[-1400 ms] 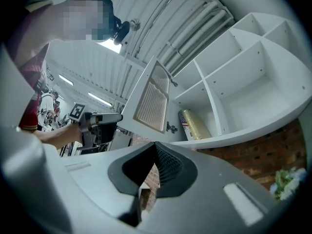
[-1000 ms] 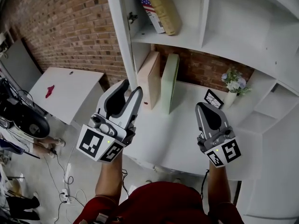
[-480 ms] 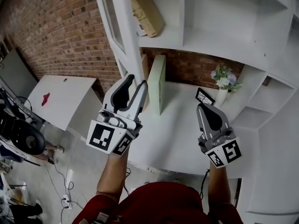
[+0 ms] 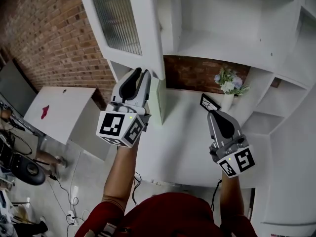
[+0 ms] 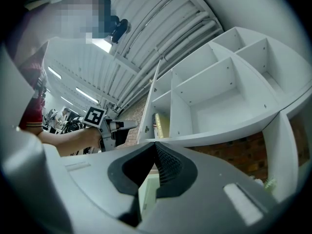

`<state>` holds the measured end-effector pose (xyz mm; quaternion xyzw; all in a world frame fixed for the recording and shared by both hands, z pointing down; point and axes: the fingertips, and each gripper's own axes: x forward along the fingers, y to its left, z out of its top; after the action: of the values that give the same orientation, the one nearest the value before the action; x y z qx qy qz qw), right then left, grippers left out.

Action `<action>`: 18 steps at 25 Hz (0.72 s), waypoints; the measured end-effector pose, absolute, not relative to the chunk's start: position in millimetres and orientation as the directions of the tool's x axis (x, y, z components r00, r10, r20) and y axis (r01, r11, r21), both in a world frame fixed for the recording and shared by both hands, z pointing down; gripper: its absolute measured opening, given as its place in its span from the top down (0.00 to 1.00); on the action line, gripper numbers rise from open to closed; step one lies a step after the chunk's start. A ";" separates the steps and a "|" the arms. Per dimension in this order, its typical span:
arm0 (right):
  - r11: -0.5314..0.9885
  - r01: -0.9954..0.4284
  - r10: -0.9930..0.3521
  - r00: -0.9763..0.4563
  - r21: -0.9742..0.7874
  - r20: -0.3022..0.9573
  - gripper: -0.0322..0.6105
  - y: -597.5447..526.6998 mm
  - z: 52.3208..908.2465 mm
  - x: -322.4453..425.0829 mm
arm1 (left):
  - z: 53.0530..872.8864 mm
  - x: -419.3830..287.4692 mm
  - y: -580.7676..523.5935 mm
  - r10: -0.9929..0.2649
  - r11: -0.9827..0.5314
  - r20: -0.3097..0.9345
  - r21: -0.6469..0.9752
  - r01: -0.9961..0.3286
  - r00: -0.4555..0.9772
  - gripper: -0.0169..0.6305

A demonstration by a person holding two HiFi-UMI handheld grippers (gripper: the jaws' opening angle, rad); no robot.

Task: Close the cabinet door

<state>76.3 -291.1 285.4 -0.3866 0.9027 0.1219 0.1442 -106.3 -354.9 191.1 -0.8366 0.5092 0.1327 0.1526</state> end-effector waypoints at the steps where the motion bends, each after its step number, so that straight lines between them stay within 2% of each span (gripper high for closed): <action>1: 0.669 -0.735 -0.665 -0.657 0.106 -0.354 0.93 -293.0 286.1 79.5 | 189.9 -107.3 -359.7 -0.812 -0.435 -0.378 -0.114 -0.893 0.444 0.85; 6: 0.666 -0.739 -0.670 -0.653 0.103 -0.354 0.93 -302.5 287.5 89.7 | 190.0 -98.5 -373.3 -0.805 -0.460 -0.371 -0.101 -0.882 0.462 0.89; 8: 0.665 -0.739 -0.670 -0.652 0.103 -0.355 0.93 -305.7 288.2 92.1 | 190.6 -91.7 -379.2 -0.802 -0.477 -0.358 -0.097 -0.874 0.478 0.94; 18: 0.665 -0.741 -0.675 -0.647 0.088 -0.354 0.93 -322.6 295.0 101.2 | 191.5 -78.8 -408.9 -0.804 -0.500 -0.330 -0.072 -0.863 0.494 0.93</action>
<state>101.2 -322.6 295.0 -0.3932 0.9005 0.1130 0.1472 -78.8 -408.9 191.5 -0.8567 0.4865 0.1275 0.1145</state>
